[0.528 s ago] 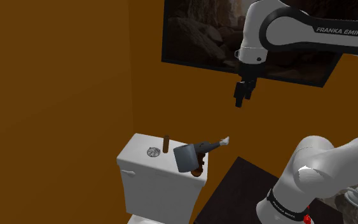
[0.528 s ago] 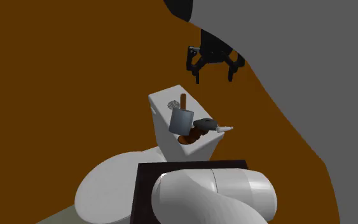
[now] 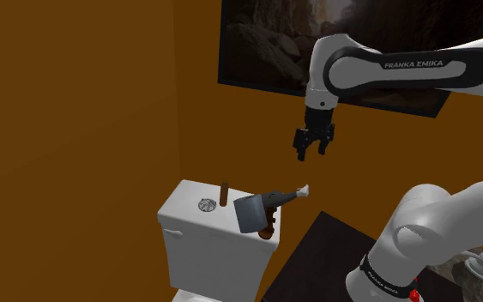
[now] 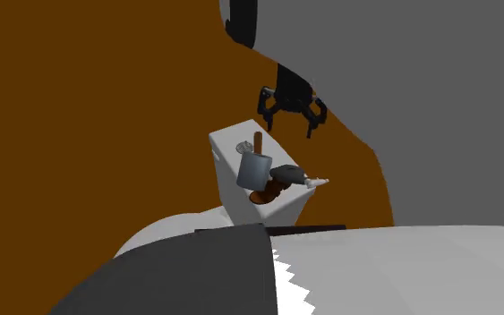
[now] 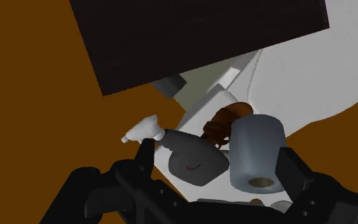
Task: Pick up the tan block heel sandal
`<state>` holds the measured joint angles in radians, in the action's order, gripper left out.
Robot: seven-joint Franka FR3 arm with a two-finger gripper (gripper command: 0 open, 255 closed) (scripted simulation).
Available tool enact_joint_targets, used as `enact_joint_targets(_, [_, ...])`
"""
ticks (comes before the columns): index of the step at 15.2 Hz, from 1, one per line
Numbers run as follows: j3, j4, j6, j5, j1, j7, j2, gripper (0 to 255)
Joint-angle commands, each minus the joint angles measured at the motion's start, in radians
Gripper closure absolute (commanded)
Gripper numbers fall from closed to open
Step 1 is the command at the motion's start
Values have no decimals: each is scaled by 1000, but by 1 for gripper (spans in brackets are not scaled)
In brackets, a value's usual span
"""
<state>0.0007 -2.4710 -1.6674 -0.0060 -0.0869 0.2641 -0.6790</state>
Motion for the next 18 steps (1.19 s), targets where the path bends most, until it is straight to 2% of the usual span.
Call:
enact_joint_targets(1, [8, -42, -71, 33, -22, 88, 33, 0])
enact_joint_targets(12, [38, -175, -512, 232, -102, 481, 335, 0])
enact_joint_targets(18, [34, -188, -771, 397, -109, 617, 561, 0])
